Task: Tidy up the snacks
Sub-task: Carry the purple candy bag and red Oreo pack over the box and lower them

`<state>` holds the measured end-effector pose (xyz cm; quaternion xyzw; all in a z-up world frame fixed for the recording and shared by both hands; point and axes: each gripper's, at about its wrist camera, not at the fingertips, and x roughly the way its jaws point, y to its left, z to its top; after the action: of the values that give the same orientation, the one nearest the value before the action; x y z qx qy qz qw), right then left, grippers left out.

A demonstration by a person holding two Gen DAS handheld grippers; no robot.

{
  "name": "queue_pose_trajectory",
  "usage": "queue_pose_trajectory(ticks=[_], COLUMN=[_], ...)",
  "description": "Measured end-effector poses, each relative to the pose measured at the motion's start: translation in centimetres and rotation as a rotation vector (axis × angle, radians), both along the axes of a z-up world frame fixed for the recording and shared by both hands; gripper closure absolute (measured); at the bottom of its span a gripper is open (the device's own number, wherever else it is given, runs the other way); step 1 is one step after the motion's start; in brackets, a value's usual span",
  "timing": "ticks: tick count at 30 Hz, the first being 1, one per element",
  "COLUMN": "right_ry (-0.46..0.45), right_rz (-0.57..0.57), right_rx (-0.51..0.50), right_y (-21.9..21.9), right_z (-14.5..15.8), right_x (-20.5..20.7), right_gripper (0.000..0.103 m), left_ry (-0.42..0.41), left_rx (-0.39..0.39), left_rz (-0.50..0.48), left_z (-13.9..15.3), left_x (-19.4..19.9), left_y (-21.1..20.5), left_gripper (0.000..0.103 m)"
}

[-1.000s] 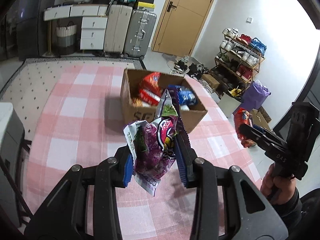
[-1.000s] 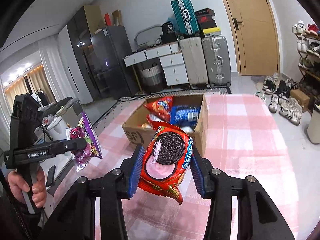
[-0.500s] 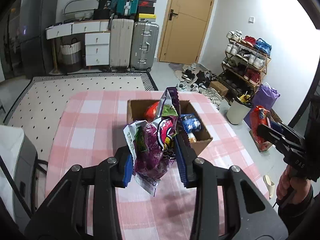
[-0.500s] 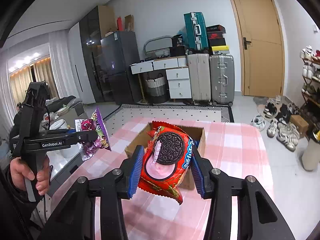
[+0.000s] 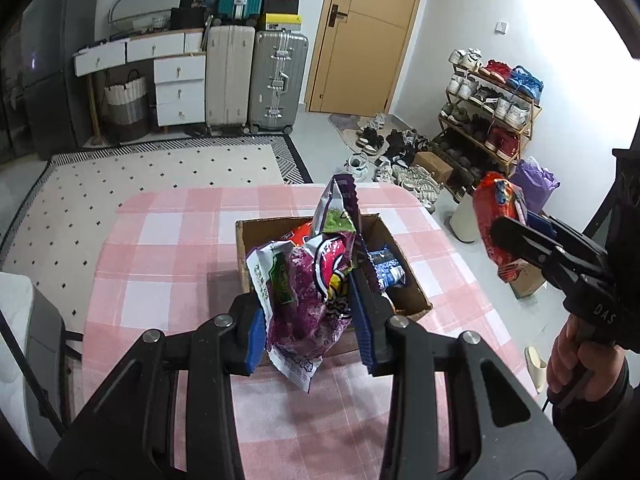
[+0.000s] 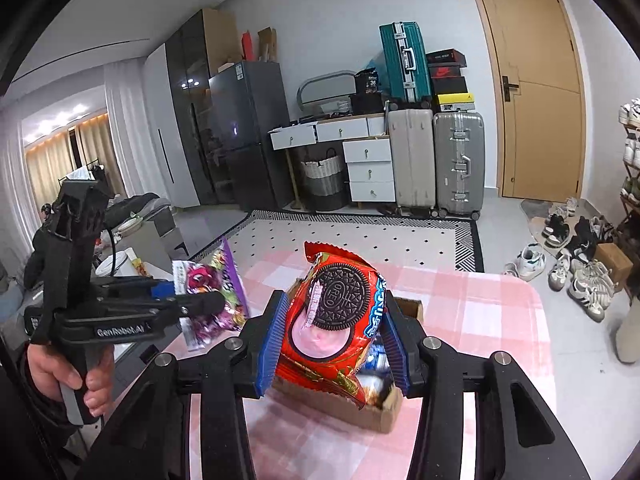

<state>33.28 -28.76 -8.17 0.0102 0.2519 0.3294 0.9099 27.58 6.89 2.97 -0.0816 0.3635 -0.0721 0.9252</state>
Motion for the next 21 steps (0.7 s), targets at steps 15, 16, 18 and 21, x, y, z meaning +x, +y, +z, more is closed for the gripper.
queue_pose_trajectory(ticks=[15, 16, 18, 21], right_ry=[0.049, 0.049, 0.067, 0.089], right_rz=[0.039, 0.030, 0.027, 0.024], right_rx=[-0.012, -0.007, -0.007, -0.022], right_y=[4.6, 4.6, 4.6, 4.8], right_z=[-1.4, -1.8, -2.8, -4.4], right_x=[9.0, 9.4, 10.5, 12.0], right_gripper=[0.057, 0.057, 0.057, 0.057], left_ry=[0.073, 0.085, 0.094, 0.100], left_rx=[-0.053, -0.069, -0.087, -0.093], left_rz=[-0.081, -0.085, -0.098, -0.114], left_z=[-4.5, -5.2, -6.2, -7.5], left_x=[9.6, 10.1, 10.9, 11.6], left_y=[-1.6, -1.4, -1.3, -1.1], left_gripper=[0.071, 0.071, 0.071, 0.071])
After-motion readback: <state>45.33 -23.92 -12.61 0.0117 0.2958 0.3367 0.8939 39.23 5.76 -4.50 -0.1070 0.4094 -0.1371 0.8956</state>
